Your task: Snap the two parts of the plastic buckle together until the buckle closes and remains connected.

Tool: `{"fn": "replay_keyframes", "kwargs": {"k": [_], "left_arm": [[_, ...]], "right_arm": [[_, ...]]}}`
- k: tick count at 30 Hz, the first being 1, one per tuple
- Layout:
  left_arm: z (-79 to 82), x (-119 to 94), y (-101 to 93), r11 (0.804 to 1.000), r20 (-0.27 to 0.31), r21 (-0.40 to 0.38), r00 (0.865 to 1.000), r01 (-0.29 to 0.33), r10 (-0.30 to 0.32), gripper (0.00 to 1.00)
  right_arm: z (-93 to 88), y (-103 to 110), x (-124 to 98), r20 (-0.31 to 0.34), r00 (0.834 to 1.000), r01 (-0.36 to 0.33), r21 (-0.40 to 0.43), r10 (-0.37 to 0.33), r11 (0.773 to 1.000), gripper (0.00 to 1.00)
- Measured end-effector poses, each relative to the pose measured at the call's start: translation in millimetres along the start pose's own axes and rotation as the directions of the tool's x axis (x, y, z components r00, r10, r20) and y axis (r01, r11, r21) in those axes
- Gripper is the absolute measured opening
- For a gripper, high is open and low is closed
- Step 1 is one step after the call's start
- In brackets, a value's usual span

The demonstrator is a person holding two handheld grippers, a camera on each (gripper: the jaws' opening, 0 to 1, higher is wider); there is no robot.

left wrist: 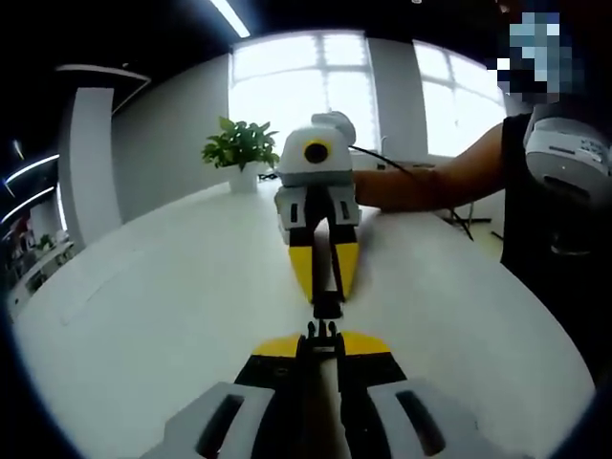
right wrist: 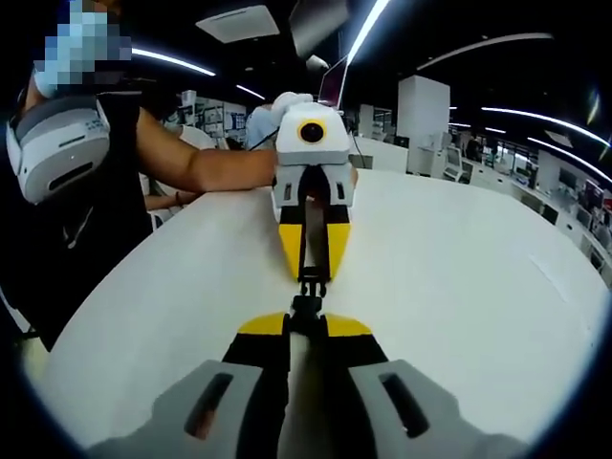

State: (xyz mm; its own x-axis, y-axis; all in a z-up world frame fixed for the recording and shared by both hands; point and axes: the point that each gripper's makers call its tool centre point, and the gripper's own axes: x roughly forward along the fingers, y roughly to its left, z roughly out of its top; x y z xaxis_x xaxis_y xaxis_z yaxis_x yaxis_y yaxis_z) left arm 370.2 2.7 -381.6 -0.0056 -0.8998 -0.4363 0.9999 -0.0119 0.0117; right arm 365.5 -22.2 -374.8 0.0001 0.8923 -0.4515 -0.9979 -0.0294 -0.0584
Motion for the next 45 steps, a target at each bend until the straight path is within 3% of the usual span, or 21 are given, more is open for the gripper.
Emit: {"fn": "replay_keyframes", "kwargs": {"k": [18, 22, 45], "left_arm": [[2.7, 0.0, -1.2, 1.0, 0.003, 0.018, 1.0, 0.003, -0.004, 0.11], [7.3, -2.1, -2.5, 1.0, 0.025, 0.004, 1.0, 0.014, -0.014, 0.11], [7.8, 1.8, -10.3, 0.999, 0.01, 0.041, 1.0, 0.012, -0.012, 0.09]], "right_arm": [[0.9, 0.4, -1.5, 0.001, 1.0, 0.003, -0.007, -0.003, 1.0, 0.09], [1.9, 2.5, -0.2, 0.007, 1.0, -0.006, -0.008, 0.006, 1.0, 0.09], [4.0, 6.0, 3.2, -0.002, 1.0, -0.012, -0.024, 0.012, 1.0, 0.09]]}}
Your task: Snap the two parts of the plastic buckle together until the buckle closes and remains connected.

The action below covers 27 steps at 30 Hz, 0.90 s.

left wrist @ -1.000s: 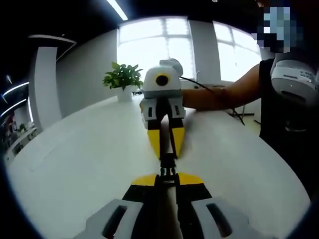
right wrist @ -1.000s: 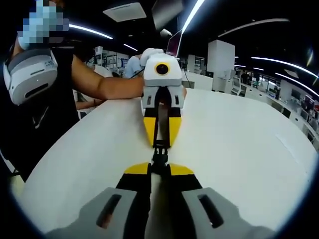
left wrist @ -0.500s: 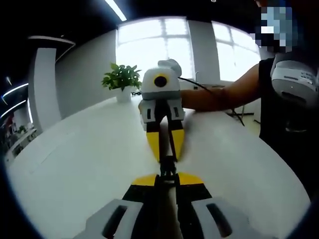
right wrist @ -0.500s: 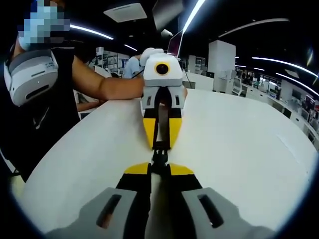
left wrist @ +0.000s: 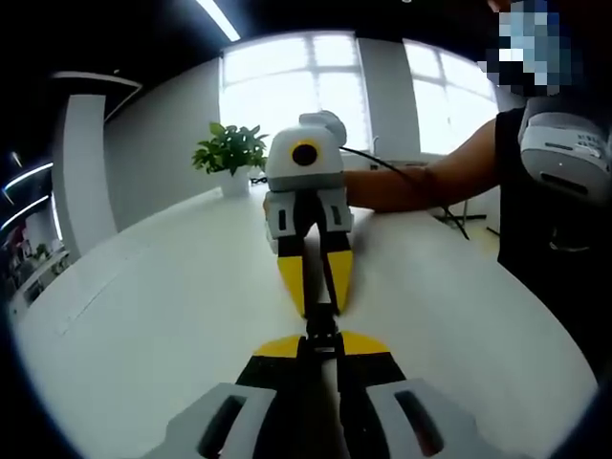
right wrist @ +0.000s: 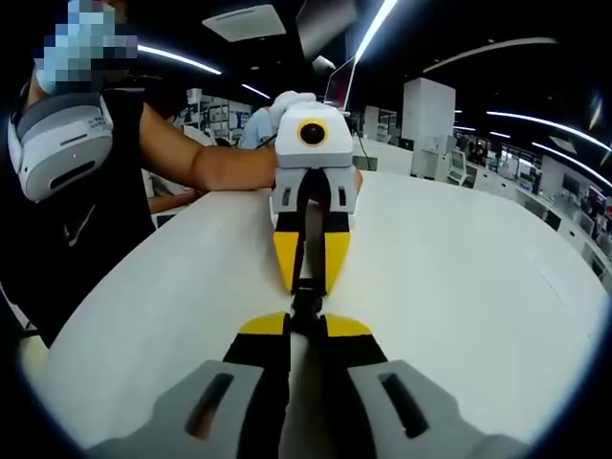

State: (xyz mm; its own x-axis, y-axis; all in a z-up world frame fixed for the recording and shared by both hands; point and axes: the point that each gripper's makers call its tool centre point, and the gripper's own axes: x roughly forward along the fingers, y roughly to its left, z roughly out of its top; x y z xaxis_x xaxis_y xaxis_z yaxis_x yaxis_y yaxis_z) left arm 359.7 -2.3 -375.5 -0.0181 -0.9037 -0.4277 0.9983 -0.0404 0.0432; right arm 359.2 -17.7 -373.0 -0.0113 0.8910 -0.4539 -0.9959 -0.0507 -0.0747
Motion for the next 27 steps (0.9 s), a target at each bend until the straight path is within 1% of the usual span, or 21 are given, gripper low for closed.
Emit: {"fn": "replay_keyframes", "kwargs": {"k": [3, 5, 12, 13, 14, 15, 22, 27], "left_arm": [[0.3, -0.4, -0.5, 1.0, -0.009, 0.01, 1.0, -0.004, 0.004, 0.07], [0.2, 0.1, -2.4, 1.0, -0.009, 0.008, 1.0, 0.007, -0.007, 0.07], [-0.2, 0.9, -2.9, 1.0, -0.01, -0.003, 1.0, 0.007, -0.007, 0.07], [0.3, 1.7, -3.8, 1.0, -0.005, -0.006, 1.0, 0.013, -0.013, 0.07], [1.0, 5.5, -4.5, 1.0, -0.007, -0.001, 1.0, 0.013, -0.013, 0.07], [2.7, 4.1, -4.2, 1.0, -0.008, 0.001, 1.0, 0.016, -0.016, 0.07], [1.5, 4.8, -4.1, 1.0, -0.004, -0.003, 1.0, 0.015, -0.015, 0.08], [1.5, 5.6, -4.4, 1.0, -0.007, -0.003, 1.0, 0.011, -0.011, 0.08]], "right_arm": [[0.0, 0.5, 0.0, -0.003, 1.0, -0.004, -0.005, 0.004, 1.0, 0.09], [-0.5, 2.2, -0.1, 0.012, 1.0, -0.023, 0.0, 0.023, 1.0, 0.08], [-0.7, 3.4, 0.1, 0.005, 1.0, -0.021, 0.011, 0.021, 1.0, 0.08], [0.2, 4.2, 2.1, 0.01, 1.0, -0.023, 0.009, 0.023, 1.0, 0.08], [6.1, 5.3, 5.2, 0.034, 0.999, -0.022, 0.001, 0.022, 1.0, 0.08], [6.5, 6.7, 3.4, 0.016, 1.0, -0.025, 0.002, 0.025, 1.0, 0.08], [3.1, 3.3, 2.7, 0.016, 1.0, -0.021, 0.013, 0.02, 1.0, 0.08], [2.2, 6.6, 4.0, 0.002, 1.0, -0.013, 0.009, 0.013, 1.0, 0.09]]}}
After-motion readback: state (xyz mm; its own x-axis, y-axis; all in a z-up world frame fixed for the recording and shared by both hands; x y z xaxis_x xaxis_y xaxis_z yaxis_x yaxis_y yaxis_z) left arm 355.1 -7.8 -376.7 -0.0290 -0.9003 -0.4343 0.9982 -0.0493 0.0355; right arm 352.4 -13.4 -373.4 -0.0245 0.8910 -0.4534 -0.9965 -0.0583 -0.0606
